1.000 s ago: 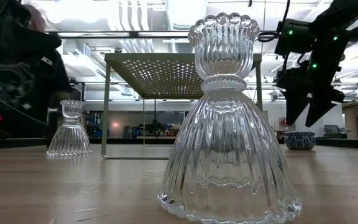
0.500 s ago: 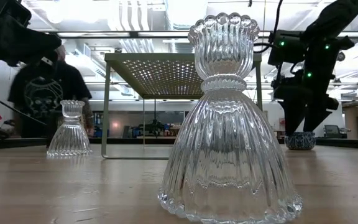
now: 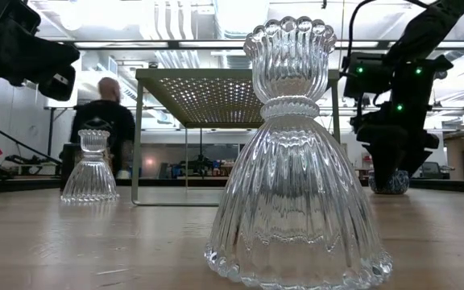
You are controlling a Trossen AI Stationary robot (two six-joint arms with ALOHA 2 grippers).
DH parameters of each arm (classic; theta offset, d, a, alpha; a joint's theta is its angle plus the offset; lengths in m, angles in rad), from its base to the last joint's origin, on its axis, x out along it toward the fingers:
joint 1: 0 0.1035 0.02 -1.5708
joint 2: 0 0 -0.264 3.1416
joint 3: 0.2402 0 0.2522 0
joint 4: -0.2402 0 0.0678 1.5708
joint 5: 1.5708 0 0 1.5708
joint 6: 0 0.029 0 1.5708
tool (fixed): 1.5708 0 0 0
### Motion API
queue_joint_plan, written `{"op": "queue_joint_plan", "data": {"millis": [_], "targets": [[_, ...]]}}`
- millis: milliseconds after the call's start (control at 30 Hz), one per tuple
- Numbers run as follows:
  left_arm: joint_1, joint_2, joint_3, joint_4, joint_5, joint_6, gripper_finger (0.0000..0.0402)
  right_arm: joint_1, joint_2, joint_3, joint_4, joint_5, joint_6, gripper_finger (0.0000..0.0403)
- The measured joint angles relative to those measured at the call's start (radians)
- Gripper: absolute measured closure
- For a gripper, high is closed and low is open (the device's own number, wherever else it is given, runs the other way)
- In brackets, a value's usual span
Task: Pick & Place candle stick holders
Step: Put the blue patterned scented candle on the shelf
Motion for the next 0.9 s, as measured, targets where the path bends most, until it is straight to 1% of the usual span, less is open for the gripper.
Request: {"op": "queue_joint_plan", "data": {"millis": [233,333,567,667,900], "targets": [[0.0,0.0,0.0,0.0,0.0,0.0,0.0374,0.0,-0.002,0.0,0.0,-0.014,0.0,0.002],[0.0,0.0,0.0,0.0,0.0,0.0,0.0374,0.0,-0.006,0.0,0.0,-0.022,0.005,0.0038],[0.0,0.0,0.0,0.0,0.0,0.0,0.0374,0.0,-0.006,0.0,-0.001,-0.023,0.006,0.0098],[0.0,0.0,0.0,0.0,0.0,0.0,0.0374,0.0,-0.006,0.0,-0.001,-0.026,0.008,0.0117],[0.0,0.0,0.0,0.0,0.0,0.0,0.0374,0.0,0.002,0.0,0.0,-0.025,0.001,0.0136]]}}
